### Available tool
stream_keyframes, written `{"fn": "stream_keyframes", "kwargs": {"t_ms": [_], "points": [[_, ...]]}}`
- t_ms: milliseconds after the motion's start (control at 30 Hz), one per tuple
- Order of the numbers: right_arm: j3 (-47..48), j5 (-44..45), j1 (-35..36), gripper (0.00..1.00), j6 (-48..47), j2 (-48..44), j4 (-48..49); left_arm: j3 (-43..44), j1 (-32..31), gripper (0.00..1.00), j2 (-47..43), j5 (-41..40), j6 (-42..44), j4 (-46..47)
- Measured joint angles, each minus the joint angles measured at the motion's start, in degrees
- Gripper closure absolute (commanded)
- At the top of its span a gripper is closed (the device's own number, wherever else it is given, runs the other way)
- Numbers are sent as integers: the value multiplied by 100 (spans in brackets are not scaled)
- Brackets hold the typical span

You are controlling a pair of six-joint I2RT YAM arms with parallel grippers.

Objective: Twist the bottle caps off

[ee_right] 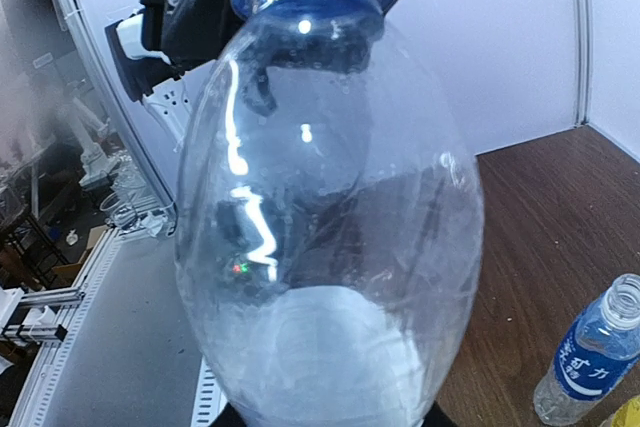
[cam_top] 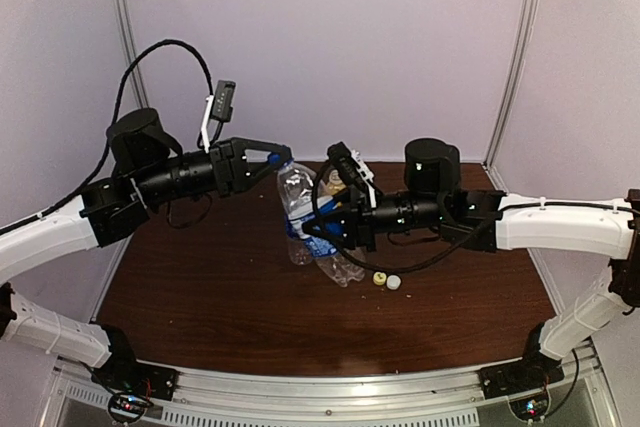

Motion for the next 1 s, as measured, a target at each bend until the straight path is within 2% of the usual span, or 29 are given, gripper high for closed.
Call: {"fn": "stream_keyframes", "kwargs": {"t_ms": [167, 333, 433, 633, 767, 867, 1000], "points": [[0, 632, 13, 69, -146, -11, -260, 131, -140, 100, 0, -916, -223, -638], [0, 920, 48, 69, -271, -9, -433, 133, -166, 94, 7, -1224, -330, -837], [0, 942, 48, 69, -297, -9, -442, 131, -166, 83, 9, -1244, -326, -837], [-2, 859, 46, 69, -323, -20, -385, 129, -170, 46, 9, -1073, -107, -710], [-4, 599, 35, 69, -304, -61, -376, 129, -168, 28, -55, -730, 306, -525], [-4, 223, 33, 69, -264, -66, -313, 129, -168, 18, -142, -319, 680, -415], [-4, -354, 28, 68, -149, -66, -166, 133, -164, 15, -205, 264, 1123, -328]]}}
